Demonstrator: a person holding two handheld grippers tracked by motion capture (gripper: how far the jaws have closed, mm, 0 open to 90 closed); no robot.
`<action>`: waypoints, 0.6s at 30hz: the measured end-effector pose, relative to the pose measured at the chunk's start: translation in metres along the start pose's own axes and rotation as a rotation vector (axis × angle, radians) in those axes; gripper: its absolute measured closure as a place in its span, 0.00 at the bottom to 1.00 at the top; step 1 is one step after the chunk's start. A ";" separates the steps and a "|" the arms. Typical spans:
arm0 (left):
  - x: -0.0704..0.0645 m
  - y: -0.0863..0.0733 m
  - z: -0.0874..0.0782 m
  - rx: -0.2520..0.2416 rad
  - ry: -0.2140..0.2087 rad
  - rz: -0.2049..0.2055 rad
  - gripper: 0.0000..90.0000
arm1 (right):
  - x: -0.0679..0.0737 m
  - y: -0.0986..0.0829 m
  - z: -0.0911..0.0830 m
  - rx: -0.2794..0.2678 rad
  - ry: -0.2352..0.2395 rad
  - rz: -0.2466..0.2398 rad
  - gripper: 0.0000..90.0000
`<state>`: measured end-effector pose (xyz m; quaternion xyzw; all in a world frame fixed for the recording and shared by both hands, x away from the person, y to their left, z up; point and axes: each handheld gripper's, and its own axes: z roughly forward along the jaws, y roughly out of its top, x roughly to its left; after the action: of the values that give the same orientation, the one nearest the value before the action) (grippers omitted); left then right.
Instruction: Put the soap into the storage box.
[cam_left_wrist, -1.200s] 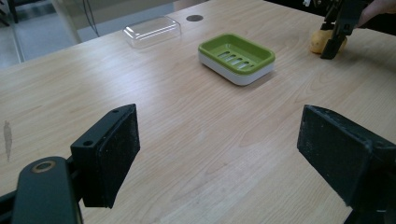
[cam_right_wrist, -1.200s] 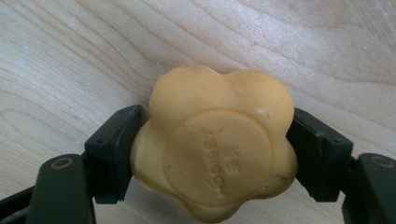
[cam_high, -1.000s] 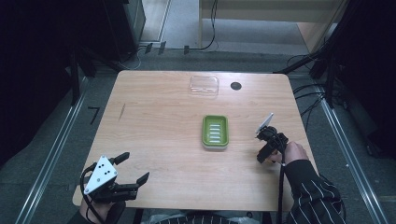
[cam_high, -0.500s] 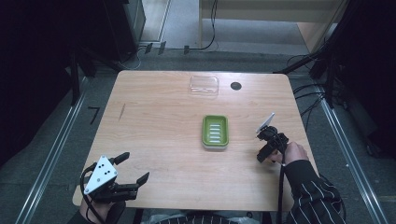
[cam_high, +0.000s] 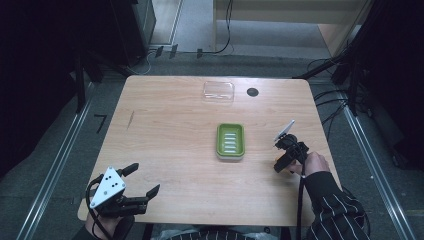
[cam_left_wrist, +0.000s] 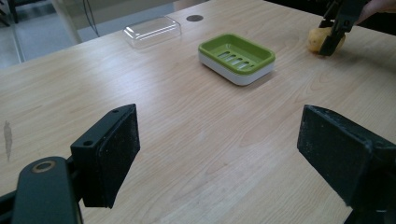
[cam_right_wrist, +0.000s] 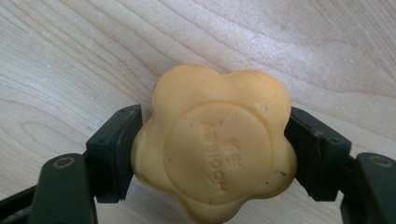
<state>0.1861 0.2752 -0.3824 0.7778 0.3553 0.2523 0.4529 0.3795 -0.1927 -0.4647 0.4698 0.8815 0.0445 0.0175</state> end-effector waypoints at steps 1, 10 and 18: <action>0.000 0.000 0.000 0.000 0.000 0.000 0.15 | 0.000 0.000 -0.001 -0.014 -0.005 -0.006 0.29; 0.000 -0.001 -0.001 0.001 0.002 -0.004 0.15 | 0.001 0.001 -0.007 -0.062 -0.007 -0.008 0.29; 0.000 -0.002 -0.004 0.005 0.014 -0.004 0.15 | 0.003 0.005 -0.012 -0.101 -0.017 -0.017 0.29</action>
<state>0.1824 0.2779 -0.3824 0.7766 0.3605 0.2559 0.4488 0.3812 -0.1878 -0.4525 0.4612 0.8819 0.0849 0.0490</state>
